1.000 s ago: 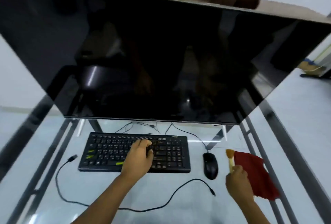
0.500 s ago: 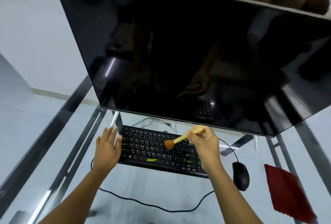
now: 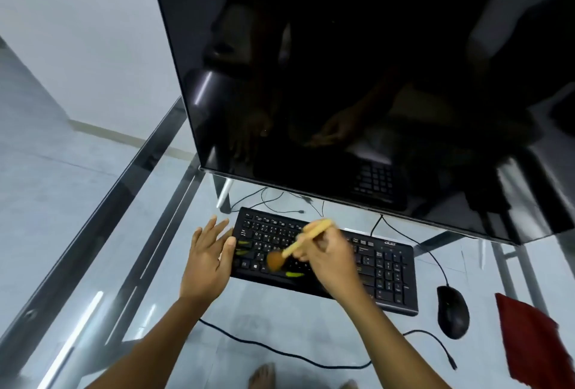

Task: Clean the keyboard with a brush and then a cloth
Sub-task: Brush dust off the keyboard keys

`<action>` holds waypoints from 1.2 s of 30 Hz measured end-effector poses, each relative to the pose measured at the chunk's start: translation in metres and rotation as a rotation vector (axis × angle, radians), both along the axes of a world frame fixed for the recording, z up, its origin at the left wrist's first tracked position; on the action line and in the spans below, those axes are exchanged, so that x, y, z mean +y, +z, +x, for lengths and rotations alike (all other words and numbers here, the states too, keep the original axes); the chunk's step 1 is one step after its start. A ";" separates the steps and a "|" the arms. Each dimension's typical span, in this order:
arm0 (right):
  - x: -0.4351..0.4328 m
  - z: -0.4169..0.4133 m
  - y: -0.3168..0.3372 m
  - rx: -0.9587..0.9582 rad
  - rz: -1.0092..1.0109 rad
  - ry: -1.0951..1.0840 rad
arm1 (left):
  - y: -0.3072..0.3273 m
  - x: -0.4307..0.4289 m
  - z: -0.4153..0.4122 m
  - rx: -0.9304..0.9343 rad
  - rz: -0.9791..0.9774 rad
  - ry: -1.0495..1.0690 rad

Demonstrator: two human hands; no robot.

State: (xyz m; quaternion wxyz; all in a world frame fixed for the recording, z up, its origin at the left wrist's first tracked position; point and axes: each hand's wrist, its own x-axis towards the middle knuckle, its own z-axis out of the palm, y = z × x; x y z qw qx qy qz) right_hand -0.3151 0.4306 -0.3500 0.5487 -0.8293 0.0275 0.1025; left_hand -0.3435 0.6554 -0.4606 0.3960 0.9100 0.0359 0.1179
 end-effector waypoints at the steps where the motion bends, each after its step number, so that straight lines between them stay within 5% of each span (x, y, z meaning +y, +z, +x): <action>1: 0.003 -0.003 -0.003 0.032 -0.048 0.056 | 0.000 0.000 0.000 -0.019 -0.024 0.007; 6: 0.003 -0.011 -0.008 -0.036 0.011 -0.110 | 0.001 -0.001 0.000 0.006 -0.118 0.074; 9: 0.009 -0.020 -0.009 0.074 0.029 0.104 | -0.004 0.000 0.001 0.020 -0.080 0.085; 13: 0.003 -0.009 -0.007 -0.129 0.058 -0.157 | -0.006 -0.001 0.000 0.049 -0.073 0.087; 17: 0.015 -0.013 -0.004 0.080 0.039 0.140 | -0.006 0.000 0.001 0.049 -0.043 0.089; 21: 0.007 -0.004 -0.002 -0.124 -0.012 -0.082 | -0.008 0.000 0.001 0.081 -0.063 0.101; 25: 0.011 -0.010 -0.001 0.143 -0.034 0.252 | -0.005 -0.001 0.002 0.054 -0.033 0.105; 29: -0.003 0.006 -0.004 0.003 0.034 -0.097 | -0.002 -0.003 0.002 0.042 -0.027 0.098; 32: 0.002 0.005 -0.004 0.173 -0.003 0.077 | -0.001 -0.002 0.001 0.051 -0.023 0.098; 36: -0.003 0.025 0.000 -0.113 -0.124 -0.098 | -0.001 -0.003 0.001 0.063 -0.019 0.102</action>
